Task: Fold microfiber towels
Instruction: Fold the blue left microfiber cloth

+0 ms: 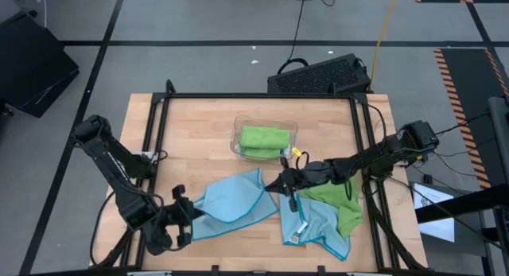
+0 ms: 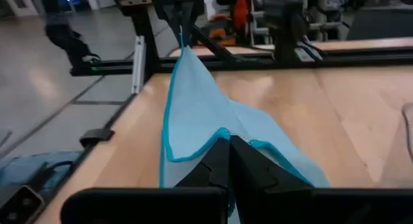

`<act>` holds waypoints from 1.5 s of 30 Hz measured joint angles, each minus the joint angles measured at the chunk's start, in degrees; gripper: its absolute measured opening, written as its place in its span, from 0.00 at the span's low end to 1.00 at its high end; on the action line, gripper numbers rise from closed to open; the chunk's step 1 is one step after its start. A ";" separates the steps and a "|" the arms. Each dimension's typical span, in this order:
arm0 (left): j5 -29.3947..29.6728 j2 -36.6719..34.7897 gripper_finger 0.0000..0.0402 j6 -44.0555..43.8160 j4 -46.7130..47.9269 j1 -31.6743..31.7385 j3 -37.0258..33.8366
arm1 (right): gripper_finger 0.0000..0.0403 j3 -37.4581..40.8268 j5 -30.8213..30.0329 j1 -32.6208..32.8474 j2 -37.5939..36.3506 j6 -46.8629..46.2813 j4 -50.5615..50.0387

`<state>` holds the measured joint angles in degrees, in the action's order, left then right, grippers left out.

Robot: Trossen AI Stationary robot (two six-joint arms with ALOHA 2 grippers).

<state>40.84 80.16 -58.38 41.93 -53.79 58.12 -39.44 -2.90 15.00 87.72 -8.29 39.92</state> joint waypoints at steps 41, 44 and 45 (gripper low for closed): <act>35.00 14.82 0.02 15.29 28.68 -12.72 60.91 | 0.00 -45.94 -34.76 22.03 -9.56 14.16 -58.63; 29.95 14.94 0.02 -8.45 46.34 -11.89 55.96 | 0.00 -39.89 -29.07 16.42 -9.37 11.77 -56.08; 27.31 14.95 0.02 -15.22 48.49 -11.14 53.43 | 0.00 -37.84 -27.97 14.61 -9.35 11.22 -54.83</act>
<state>68.14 95.11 -73.60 90.42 -64.93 111.55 -77.28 -30.86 29.62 78.37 2.93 -14.91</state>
